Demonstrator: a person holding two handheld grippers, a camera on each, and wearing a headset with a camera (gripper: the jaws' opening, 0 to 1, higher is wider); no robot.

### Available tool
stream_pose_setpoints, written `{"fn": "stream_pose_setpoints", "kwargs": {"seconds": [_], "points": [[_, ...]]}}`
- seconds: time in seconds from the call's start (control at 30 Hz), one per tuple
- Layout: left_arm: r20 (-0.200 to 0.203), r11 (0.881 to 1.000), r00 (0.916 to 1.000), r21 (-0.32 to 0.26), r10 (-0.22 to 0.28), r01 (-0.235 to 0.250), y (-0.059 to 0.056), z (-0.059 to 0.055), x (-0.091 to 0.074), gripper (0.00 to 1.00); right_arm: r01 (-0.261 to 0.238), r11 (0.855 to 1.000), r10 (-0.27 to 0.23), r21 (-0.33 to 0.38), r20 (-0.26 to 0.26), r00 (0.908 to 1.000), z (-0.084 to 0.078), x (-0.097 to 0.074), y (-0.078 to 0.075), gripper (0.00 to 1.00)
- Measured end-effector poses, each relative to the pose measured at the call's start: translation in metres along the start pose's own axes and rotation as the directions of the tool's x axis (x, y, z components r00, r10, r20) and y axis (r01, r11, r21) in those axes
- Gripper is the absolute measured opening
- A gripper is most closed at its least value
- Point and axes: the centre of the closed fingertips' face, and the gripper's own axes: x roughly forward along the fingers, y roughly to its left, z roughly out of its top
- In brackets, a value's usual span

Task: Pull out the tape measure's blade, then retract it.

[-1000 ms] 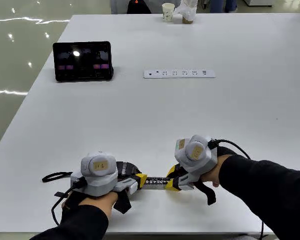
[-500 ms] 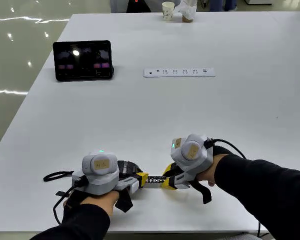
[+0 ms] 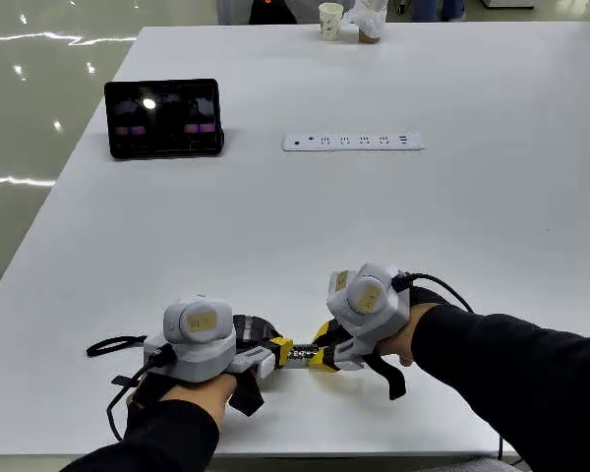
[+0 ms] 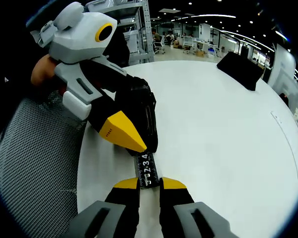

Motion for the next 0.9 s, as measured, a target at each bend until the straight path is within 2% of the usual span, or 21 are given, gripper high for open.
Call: {"fn": "stream_pose_setpoints", "kwargs": {"seconds": [0.27,0.9], "points": [[-0.005,1.000,1.0000,-0.007,0.003,-0.003,0.001,0.000,0.000,0.61,0.015,1.000,-0.015,0.017,0.014,0.9998,0.008,0.004,0.002,0.12],[-0.006,1.000,1.0000,-0.016,0.003,-0.003,0.000,0.000,0.000,0.61,0.003,1.000,-0.003,0.000,0.036,0.9994,0.020,0.016,0.003,0.12]]}}
